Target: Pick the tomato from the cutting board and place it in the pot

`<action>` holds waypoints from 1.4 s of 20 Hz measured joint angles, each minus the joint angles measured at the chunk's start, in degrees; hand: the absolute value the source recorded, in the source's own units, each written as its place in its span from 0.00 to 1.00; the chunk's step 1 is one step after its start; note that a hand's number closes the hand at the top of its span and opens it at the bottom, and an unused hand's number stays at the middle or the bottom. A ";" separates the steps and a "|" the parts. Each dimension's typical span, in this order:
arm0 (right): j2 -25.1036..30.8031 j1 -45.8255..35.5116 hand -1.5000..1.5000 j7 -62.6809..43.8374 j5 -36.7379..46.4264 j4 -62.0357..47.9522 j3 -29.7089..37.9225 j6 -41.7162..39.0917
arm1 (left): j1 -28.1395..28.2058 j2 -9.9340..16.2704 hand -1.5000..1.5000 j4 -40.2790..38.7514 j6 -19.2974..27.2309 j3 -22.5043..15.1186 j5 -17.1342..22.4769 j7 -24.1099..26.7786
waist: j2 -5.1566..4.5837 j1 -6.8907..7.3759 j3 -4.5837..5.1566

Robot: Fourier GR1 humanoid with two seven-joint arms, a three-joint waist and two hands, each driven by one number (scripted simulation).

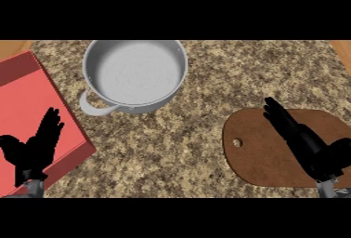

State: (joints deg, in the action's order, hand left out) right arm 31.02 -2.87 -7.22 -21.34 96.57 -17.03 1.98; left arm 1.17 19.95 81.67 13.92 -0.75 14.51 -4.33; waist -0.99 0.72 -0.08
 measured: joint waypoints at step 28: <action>2.89 3.90 0.00 -40.27 58.82 -8.05 9.10 38.53 | -3.77 9.89 0.50 0.05 -0.92 -0.90 -10.64 -12.43 | 1.16 -1.52 0.85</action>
State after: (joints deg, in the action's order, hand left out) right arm 33.92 1.03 -47.50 37.49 88.53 -7.94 40.51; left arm -2.60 29.84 81.72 13.00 -1.65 3.87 -16.76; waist 0.18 -0.81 0.77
